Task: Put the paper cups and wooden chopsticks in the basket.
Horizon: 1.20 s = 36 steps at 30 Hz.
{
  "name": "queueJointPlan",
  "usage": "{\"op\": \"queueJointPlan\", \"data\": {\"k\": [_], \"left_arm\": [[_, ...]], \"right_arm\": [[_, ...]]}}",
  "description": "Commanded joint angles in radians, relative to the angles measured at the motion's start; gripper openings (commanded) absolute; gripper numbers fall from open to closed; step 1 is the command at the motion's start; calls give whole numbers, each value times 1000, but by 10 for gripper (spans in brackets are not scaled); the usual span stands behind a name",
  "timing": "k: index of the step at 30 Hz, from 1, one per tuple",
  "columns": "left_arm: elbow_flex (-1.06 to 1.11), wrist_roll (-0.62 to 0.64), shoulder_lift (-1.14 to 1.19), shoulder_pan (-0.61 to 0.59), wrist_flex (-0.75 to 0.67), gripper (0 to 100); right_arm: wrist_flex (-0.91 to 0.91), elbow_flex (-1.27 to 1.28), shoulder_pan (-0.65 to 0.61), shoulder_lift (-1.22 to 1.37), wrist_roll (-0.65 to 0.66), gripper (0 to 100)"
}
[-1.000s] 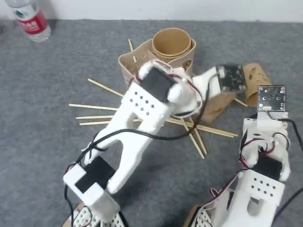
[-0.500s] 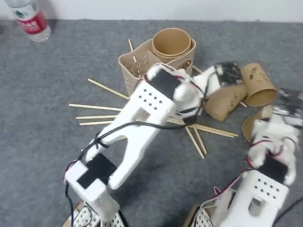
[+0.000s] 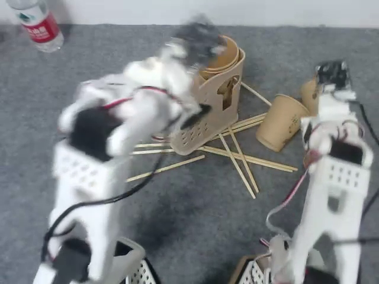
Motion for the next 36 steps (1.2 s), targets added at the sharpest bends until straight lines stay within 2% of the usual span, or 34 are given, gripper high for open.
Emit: {"op": "queueJointPlan", "data": {"k": [1,5,11,15,24,36], "left_arm": [[-2,172,-109,-172,-57,235],[-2,299,-114,-276,-60,235],[81,304,-121,-315,-60,235],[151,304,-121,-347,-126,235],[232,305,-121,-348,-198,235],[234,310,-118,-348,-192,235]], "right_arm": [[68,-230,1,151,-201,124],[82,-348,-2,300,-399,125],[139,-428,21,435,-586,126],[139,-431,58,449,-660,126],[21,-431,94,538,-674,125],[8,-692,101,858,-672,126]]}}
